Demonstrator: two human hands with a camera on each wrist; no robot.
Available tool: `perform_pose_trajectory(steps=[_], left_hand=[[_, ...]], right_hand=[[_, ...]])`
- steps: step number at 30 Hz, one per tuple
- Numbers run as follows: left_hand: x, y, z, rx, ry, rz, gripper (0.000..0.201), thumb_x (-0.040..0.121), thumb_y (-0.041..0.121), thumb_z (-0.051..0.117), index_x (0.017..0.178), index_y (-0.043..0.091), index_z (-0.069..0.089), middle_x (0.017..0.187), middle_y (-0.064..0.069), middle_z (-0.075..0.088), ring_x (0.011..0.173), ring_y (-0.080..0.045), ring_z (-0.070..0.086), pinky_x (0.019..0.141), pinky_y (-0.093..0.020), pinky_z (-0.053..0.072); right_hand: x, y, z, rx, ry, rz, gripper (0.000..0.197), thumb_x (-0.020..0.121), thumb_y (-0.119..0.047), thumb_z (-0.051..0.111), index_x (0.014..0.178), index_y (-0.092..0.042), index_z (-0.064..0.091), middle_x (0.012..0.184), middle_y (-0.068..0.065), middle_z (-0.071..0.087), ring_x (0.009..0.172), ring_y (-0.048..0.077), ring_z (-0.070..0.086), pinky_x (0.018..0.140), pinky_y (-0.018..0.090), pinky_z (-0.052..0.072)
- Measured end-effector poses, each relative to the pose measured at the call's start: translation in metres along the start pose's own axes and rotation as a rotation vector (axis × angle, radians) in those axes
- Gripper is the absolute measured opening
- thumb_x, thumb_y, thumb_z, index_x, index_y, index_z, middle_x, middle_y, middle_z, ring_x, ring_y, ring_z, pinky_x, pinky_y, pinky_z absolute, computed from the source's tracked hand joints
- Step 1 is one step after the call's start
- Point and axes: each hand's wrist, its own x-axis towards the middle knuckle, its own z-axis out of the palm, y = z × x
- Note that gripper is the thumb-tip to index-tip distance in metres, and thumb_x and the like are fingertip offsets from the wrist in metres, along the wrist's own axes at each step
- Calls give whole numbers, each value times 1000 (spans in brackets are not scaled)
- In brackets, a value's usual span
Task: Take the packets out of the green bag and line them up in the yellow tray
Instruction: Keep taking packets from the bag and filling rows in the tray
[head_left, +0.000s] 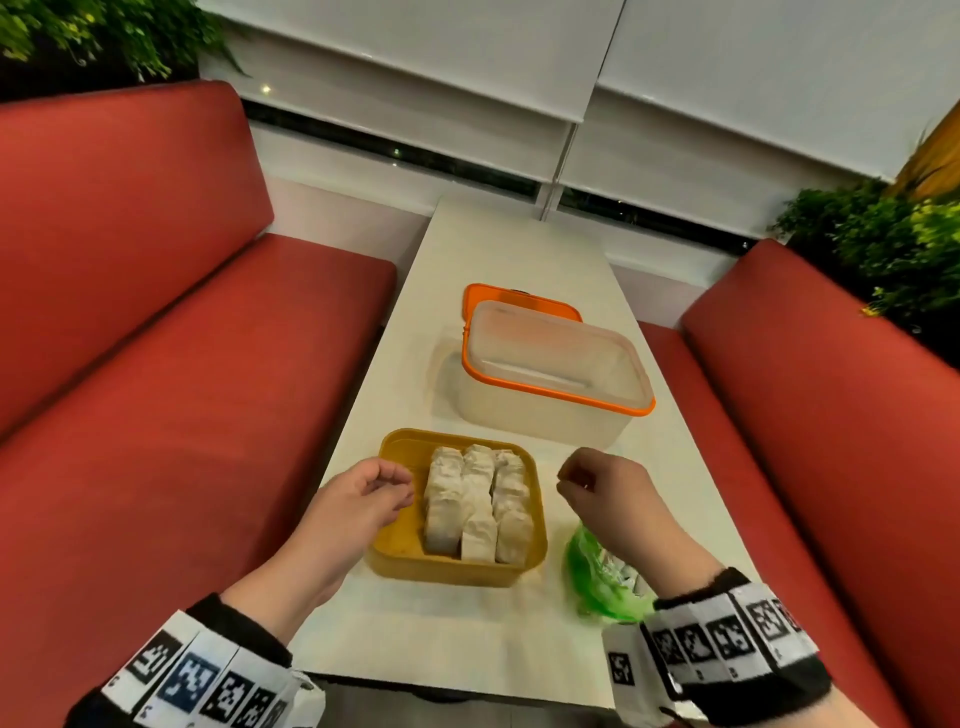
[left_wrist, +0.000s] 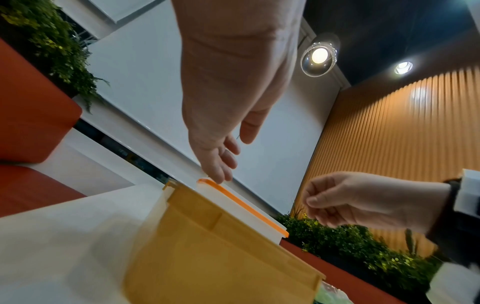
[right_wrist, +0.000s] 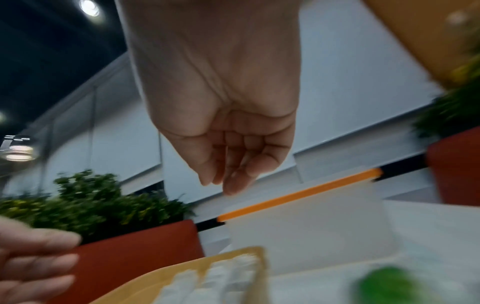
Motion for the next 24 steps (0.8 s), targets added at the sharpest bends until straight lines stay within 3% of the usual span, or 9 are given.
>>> perform_pose_trajectory(steps=[3, 8, 12, 15, 18, 21, 24], left_hand=[[2, 2, 13, 20, -38, 14, 12, 90, 5, 57, 90, 14, 66, 98, -12, 68, 100, -24, 65, 94, -37, 50], [4, 7, 49, 90, -106, 43, 11, 88, 8, 61, 90, 18, 66, 99, -9, 69, 102, -25, 63, 99, -45, 46], [0, 10, 84, 146, -164, 64, 13, 87, 10, 63, 87, 22, 68, 94, -3, 70, 99, -21, 64, 91, -36, 49], [-6, 13, 112, 261, -233, 85, 17, 87, 7, 63, 90, 23, 68, 95, 4, 70, 96, -11, 64, 83, -22, 50], [-5, 13, 139, 364, -307, 96, 21, 86, 11, 64, 87, 31, 69, 100, 6, 69, 96, -3, 62, 77, -17, 47], [-2, 8, 168, 530, -391, 138, 19, 85, 20, 65, 94, 36, 67, 120, 7, 62, 115, -4, 54, 96, -23, 44], [0, -4, 200, 781, -473, 160, 32, 86, 25, 62, 117, 34, 61, 150, 3, 33, 137, -14, 33, 111, -21, 24]], right_hand=[[-13, 51, -13, -20, 15, 161, 13, 82, -13, 62, 81, -26, 60, 75, -13, 60, 72, 8, 55, 57, 7, 33], [-30, 99, -3, -76, -94, 253, 11, 81, -26, 67, 91, -23, 65, 84, -12, 60, 75, 7, 54, 57, 7, 34], [-34, 107, 11, -77, -189, 251, 11, 79, -28, 65, 87, -21, 66, 83, -7, 65, 75, 12, 62, 64, 23, 47], [-33, 113, 20, -156, -182, 236, 29, 76, -35, 67, 102, -23, 62, 102, -5, 52, 98, 19, 55, 78, 27, 45], [-34, 121, 27, -159, -169, 278, 69, 71, -43, 69, 133, -28, 42, 128, -2, 43, 116, 26, 46, 93, 34, 43], [-30, 126, 30, 0, -245, 361, 86, 70, -41, 72, 142, -22, 29, 126, 5, 53, 113, 25, 54, 86, 30, 45], [-28, 131, 31, 119, -263, 367, 81, 71, -31, 75, 139, -15, 34, 125, 7, 56, 111, 22, 56, 78, 23, 43]])
